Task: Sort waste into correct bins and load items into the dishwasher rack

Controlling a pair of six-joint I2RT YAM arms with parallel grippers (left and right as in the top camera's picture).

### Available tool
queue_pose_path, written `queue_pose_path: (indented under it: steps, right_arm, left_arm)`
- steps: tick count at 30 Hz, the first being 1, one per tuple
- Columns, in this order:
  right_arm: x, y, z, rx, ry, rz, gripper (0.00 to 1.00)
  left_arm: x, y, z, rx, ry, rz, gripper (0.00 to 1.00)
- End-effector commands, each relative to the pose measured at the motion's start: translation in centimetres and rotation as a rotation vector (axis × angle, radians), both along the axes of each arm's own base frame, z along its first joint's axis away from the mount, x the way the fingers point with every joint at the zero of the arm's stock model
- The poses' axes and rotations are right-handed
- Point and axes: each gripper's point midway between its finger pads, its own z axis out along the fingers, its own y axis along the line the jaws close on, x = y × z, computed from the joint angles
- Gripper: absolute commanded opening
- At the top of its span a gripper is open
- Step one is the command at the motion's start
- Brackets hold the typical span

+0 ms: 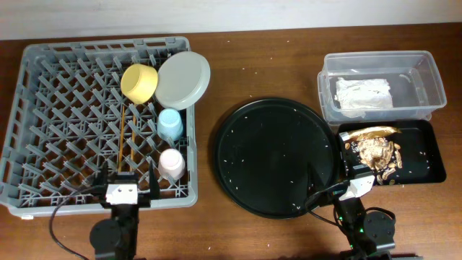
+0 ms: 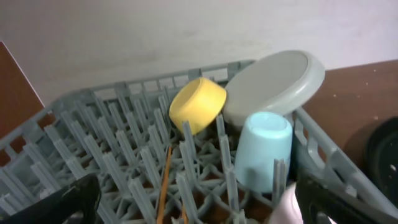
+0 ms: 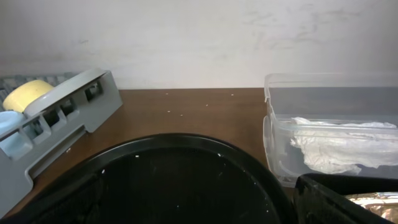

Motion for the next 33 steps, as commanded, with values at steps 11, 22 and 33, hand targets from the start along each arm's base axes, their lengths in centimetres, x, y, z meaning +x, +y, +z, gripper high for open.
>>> queue_pose_path:
  steps: [11,22,33]
  right_arm:
    - [-0.01,0.06,-0.25,0.006,0.003,0.0,0.98]
    - [-0.01,0.06,-0.25,0.006,0.003,0.0,0.98]
    - [-0.01,0.06,-0.25,0.006,0.003,0.0,0.98]
  left_arm:
    - [-0.68,0.05,-0.92,0.039,0.0,0.008,0.99]
    - [-0.68,0.05,-0.92,0.039,0.0,0.008,1.0]
    - [-0.68,0.05,-0.92,0.039,0.0,0.008,0.99]
